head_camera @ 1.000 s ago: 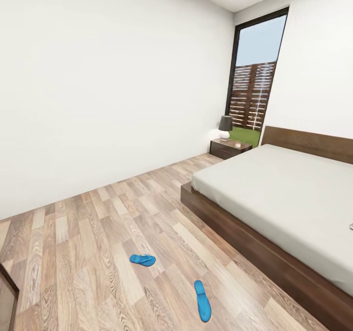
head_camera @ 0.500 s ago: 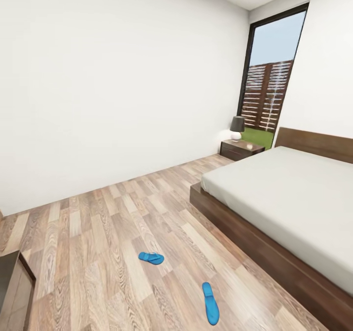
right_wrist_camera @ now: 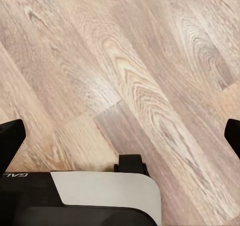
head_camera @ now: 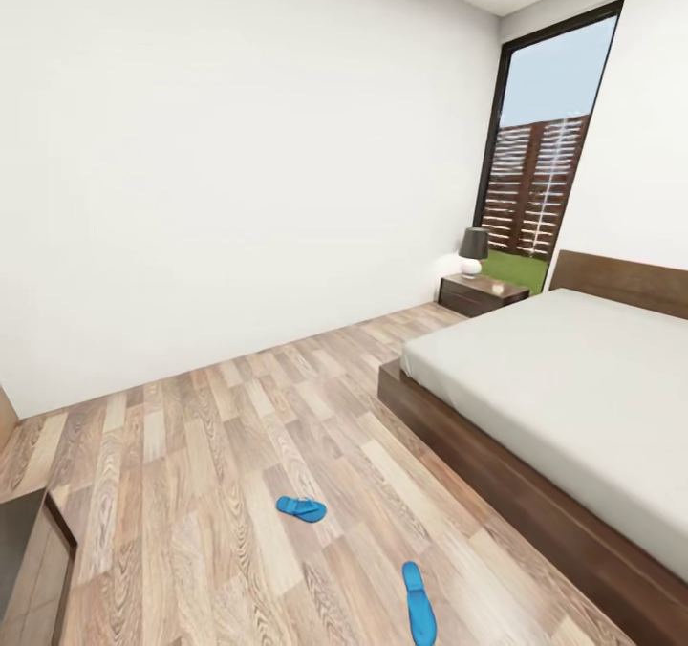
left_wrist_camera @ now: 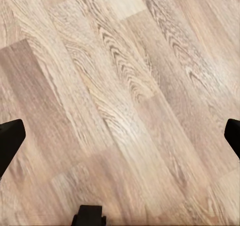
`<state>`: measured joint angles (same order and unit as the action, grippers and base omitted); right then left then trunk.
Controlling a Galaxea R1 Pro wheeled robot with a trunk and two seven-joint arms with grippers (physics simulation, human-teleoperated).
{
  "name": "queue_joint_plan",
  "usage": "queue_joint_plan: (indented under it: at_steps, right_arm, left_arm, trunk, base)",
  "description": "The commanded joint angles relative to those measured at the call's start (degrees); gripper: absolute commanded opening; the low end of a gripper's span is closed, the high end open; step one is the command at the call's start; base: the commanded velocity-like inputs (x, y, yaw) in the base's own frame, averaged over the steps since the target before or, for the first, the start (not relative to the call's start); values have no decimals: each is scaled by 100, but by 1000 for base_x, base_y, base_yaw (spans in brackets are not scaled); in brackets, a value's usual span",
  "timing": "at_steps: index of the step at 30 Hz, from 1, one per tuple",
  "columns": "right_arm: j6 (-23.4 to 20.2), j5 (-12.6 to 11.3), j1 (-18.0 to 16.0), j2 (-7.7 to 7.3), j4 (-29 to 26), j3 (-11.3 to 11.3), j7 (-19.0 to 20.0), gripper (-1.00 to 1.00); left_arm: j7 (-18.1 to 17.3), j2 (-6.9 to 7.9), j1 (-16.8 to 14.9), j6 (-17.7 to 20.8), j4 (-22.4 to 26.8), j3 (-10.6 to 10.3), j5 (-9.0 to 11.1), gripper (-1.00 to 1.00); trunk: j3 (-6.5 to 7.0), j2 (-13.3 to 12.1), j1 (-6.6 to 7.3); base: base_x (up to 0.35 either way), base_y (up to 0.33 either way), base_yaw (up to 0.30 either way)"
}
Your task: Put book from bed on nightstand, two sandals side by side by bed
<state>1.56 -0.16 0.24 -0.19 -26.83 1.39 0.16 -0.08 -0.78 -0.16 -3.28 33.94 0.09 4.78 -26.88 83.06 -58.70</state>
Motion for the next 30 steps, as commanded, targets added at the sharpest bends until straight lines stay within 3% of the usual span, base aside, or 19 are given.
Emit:
queue_joint_plan:
  at_steps: [1,18,30]
  right_arm:
    - [10,-2,2,1,-7,10,2,100]
    - [11,-2,2,3,-7,10,0,100]
    - [9,-2,2,2,-7,10,2,100]
  left_arm:
    - [-1,-1,-2,-14,-2,0,50,100]
    - [-1,-1,-2,-14,-2,0,49,100]
    - [-1,-1,-2,-14,-2,0,49,100]
  trunk:
    - [-4,2,-3]
    - [-4,2,-3]
    - [-4,2,-3]
  base:
    - [283,0,1]
    - [298,0,0]
    - [32,0,0]
